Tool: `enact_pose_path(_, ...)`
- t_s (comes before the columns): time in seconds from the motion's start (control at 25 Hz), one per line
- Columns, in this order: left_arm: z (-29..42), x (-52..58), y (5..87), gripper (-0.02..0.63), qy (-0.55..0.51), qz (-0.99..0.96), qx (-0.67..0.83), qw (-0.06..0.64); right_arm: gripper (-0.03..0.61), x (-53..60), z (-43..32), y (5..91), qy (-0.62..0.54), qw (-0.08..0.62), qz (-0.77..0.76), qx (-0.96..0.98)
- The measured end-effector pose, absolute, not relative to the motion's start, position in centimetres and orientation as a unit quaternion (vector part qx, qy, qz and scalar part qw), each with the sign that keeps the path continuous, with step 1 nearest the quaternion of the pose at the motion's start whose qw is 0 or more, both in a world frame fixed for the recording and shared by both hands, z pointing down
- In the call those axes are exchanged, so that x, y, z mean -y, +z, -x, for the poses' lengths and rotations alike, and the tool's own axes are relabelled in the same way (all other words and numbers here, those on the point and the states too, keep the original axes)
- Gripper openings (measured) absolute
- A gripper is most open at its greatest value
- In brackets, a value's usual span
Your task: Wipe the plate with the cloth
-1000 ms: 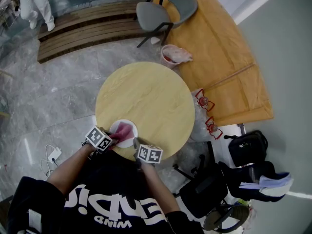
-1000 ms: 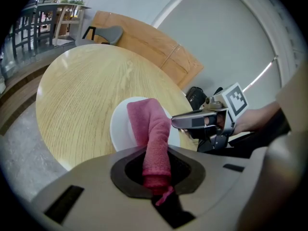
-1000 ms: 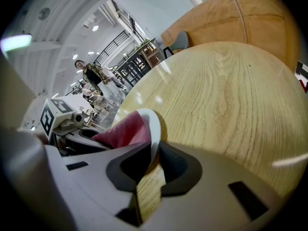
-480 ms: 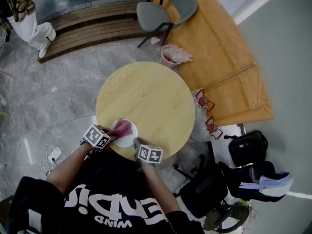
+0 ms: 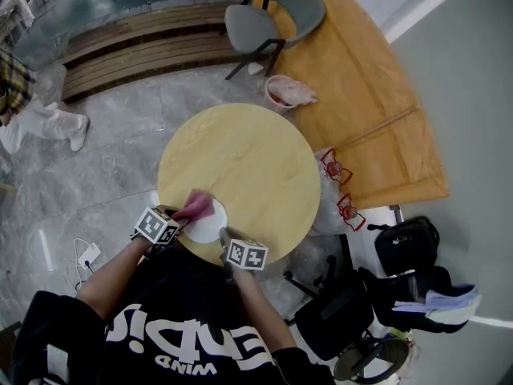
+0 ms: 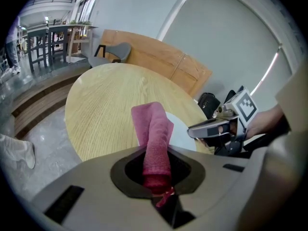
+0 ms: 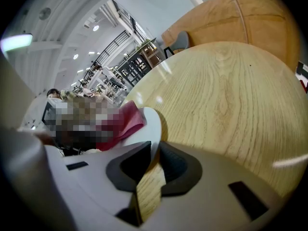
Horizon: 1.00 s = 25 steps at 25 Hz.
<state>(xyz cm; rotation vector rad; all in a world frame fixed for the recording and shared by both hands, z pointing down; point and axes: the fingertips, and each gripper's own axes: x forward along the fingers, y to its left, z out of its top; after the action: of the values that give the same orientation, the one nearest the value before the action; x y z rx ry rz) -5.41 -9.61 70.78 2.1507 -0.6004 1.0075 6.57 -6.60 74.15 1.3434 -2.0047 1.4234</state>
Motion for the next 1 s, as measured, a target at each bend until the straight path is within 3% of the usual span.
enact_pose_path(0.6, 7.4, 15.5, 62.7, 0.052, 0.332, -0.852, 0.290, 0.282, 0.071, 7.4, -7.3, 70.1, 0.501, 0.167, -0.455, 0.716)
enact_pose_path(1.0, 2.1, 17.7, 45.9, 0.052, 0.153, -0.927, 0.312, 0.143, 0.053, 14.4, -8.4, 46.0, 0.158, 0.066, -0.539, 0.825)
